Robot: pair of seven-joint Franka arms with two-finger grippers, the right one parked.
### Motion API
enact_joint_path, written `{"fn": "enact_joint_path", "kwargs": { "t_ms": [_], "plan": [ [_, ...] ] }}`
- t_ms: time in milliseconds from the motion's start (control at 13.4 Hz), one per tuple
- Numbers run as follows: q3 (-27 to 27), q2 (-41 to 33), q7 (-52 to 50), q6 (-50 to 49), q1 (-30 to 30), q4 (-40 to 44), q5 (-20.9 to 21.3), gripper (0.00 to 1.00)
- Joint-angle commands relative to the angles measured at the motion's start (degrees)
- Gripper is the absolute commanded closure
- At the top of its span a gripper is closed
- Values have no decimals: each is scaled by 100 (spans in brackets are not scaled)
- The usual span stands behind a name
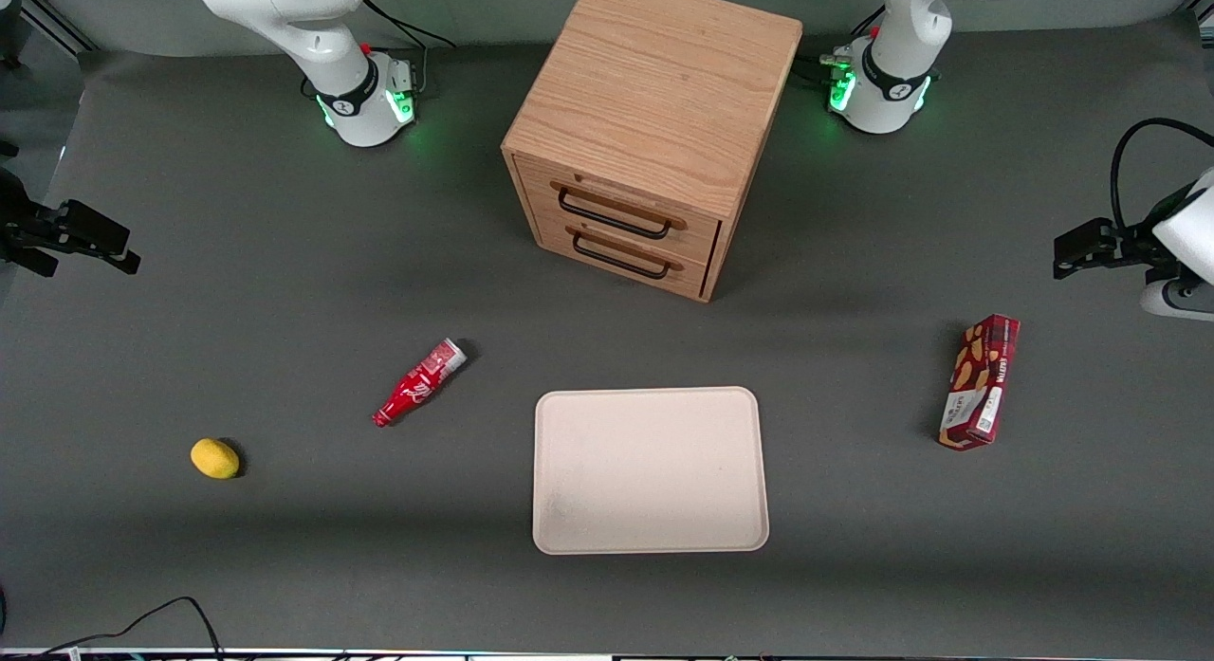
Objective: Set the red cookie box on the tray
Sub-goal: 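Move the left gripper down over the upright red cookie box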
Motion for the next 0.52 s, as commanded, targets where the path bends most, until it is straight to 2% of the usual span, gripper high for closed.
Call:
{"fn": "enact_joint_path", "kwargs": {
  "t_ms": [0, 448],
  "plan": [
    [90, 75, -27, -207, -103, 221, -24, 0],
    [81, 128, 9, -347, -130, 213, 21, 0]
  ]
}}
